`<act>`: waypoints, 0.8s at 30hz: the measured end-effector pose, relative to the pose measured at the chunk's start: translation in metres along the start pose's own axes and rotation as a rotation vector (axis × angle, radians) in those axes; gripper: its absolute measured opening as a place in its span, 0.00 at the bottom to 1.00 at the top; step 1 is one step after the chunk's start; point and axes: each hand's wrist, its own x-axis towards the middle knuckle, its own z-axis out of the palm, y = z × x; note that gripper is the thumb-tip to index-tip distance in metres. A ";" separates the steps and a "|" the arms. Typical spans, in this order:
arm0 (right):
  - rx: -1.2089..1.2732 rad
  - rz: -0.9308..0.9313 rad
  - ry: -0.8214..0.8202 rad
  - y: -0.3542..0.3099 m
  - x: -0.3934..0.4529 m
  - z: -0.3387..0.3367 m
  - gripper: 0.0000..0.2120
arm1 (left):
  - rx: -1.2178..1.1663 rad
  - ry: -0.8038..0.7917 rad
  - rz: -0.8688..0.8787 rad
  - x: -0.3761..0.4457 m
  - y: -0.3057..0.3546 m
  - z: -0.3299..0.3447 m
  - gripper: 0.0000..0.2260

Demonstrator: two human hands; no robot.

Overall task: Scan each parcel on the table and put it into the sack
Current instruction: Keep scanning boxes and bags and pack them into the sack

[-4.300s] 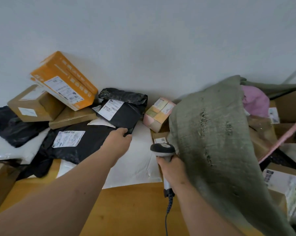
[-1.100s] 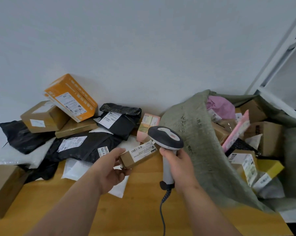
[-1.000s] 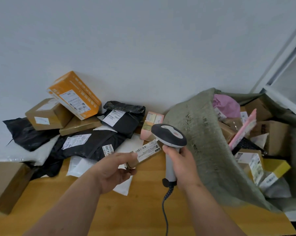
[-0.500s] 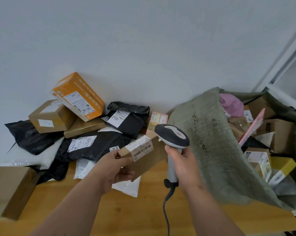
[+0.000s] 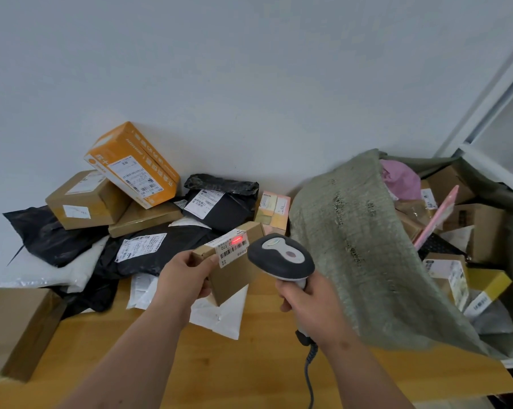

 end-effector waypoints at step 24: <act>0.003 -0.001 0.004 0.000 -0.005 0.001 0.04 | -0.042 -0.057 -0.004 0.005 0.008 0.008 0.08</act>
